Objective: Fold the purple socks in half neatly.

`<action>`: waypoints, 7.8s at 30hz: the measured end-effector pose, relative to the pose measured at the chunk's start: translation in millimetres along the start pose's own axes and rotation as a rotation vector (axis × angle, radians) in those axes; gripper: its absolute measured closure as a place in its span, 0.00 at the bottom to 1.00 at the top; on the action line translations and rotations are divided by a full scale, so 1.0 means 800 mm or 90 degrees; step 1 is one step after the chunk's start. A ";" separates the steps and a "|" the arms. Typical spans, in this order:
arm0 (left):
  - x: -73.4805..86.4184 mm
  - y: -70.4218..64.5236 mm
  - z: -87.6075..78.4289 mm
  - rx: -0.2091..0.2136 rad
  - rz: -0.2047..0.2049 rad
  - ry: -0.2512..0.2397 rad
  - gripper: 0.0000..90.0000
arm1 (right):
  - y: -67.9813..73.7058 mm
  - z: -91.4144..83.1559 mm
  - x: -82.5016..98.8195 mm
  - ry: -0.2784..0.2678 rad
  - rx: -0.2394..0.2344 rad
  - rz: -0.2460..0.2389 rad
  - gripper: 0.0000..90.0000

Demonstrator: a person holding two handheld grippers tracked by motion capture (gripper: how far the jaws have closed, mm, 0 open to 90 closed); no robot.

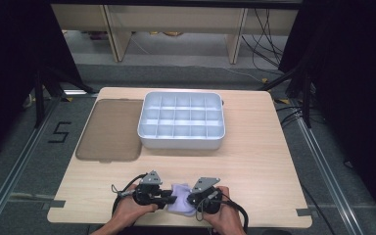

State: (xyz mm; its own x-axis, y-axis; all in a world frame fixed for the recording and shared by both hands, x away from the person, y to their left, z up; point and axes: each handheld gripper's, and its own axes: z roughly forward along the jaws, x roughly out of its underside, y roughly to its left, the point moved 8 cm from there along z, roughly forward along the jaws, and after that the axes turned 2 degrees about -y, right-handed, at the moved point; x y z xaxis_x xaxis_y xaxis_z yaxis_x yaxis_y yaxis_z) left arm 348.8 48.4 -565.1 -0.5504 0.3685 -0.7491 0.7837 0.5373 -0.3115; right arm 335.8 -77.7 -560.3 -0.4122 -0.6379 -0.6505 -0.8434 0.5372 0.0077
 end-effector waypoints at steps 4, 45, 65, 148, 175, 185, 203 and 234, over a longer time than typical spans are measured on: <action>-0.006 -0.002 -0.005 0.000 0.013 -0.014 0.91 | 0.000 0.000 -0.001 -0.005 -0.013 0.006 0.95; -0.020 0.011 -0.021 -0.055 0.075 -0.011 0.92 | -0.042 0.044 -0.056 -0.043 -0.005 0.018 0.97; -0.026 0.003 -0.027 -0.055 0.104 -0.022 0.92 | -0.018 -0.001 -0.022 -0.021 -0.032 0.038 0.95; -0.008 -0.053 0.019 0.027 0.160 0.034 0.93 | -0.048 -0.009 -0.021 -0.040 -0.022 0.084 0.93; -0.006 -0.051 0.018 0.027 0.167 0.053 0.93 | -0.044 0.003 -0.020 0.015 -0.072 0.087 0.55; -0.006 -0.052 0.018 0.028 0.162 0.051 0.93 | -0.042 0.014 -0.024 0.033 -0.102 0.102 0.53; -0.007 -0.050 0.000 0.039 0.139 0.027 0.70 | -0.036 0.014 -0.018 0.020 -0.143 0.136 0.79; 0.027 0.041 -0.091 -0.114 0.078 0.009 0.40 | -0.029 0.005 -0.026 -0.006 -0.130 0.116 0.81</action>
State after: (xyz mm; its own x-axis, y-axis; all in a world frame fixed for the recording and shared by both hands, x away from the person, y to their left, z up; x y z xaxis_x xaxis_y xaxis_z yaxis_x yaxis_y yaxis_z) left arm 341.6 129.0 -548.5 -0.4594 0.4487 -0.7666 0.7821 0.6134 -0.1097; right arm 365.4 -75.1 -549.8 -0.5606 -0.5354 -0.6317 -0.8084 0.5190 0.2776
